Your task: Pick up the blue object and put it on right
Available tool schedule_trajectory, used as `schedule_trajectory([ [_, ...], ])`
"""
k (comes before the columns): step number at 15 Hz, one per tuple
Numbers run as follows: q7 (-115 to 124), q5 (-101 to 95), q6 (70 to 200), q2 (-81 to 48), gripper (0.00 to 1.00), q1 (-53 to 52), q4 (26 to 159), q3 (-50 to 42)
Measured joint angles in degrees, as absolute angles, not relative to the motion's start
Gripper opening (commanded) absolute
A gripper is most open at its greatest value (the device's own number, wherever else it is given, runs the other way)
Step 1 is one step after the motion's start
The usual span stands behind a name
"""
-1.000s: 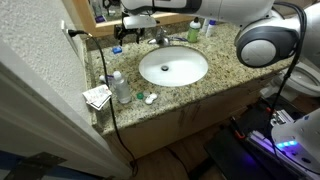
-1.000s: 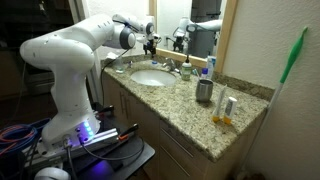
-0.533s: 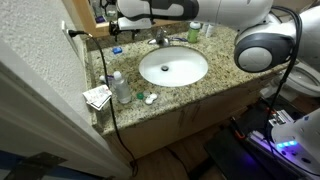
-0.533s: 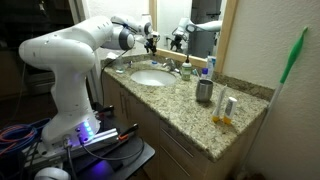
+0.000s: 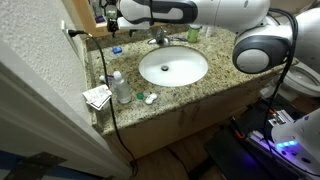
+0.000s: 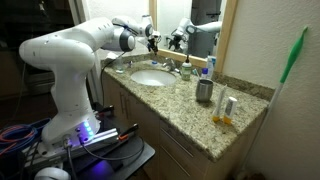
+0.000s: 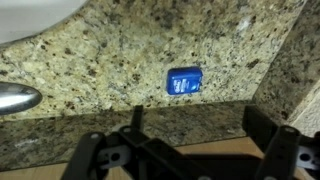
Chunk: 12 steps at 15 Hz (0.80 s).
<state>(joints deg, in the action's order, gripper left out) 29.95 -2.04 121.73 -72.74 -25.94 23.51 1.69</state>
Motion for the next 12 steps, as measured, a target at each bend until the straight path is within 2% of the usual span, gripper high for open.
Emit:
schedule_trajectory([
  [7, 26.2, -3.0, 123.8, -75.4, 1.00, -26.0, 24.1, 1.6],
  [12, 22.0, -5.3, 131.3, -79.5, 1.00, -26.5, 24.0, 1.3],
])
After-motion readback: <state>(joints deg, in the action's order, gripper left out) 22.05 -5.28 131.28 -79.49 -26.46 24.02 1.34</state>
